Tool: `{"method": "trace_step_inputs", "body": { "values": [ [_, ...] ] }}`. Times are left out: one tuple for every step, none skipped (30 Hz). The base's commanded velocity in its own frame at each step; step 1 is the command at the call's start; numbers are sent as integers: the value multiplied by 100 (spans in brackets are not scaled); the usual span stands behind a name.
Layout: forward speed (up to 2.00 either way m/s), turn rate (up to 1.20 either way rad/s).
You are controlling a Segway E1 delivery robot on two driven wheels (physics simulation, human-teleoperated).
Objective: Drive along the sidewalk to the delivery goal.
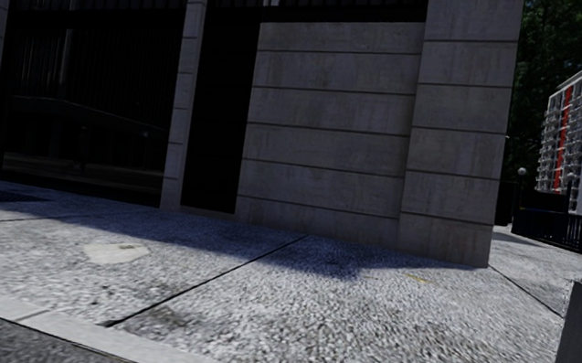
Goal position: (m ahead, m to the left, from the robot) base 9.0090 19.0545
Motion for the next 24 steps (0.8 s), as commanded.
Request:
{"method": "trace_step_inputs", "body": {
  "values": [
    [101,42],
    [101,43],
    [101,43],
    [101,43],
    [101,44],
    [101,45],
    [101,45],
    [101,45],
    [101,46],
    [101,46],
    [101,46],
    [101,46],
    [101,46],
    [101,46],
    [101,46],
    [101,46],
    [101,46],
    [101,46],
    [101,46],
    [101,46],
    [101,46],
    [101,46],
    [101,46],
    [101,46]
  ]
}}
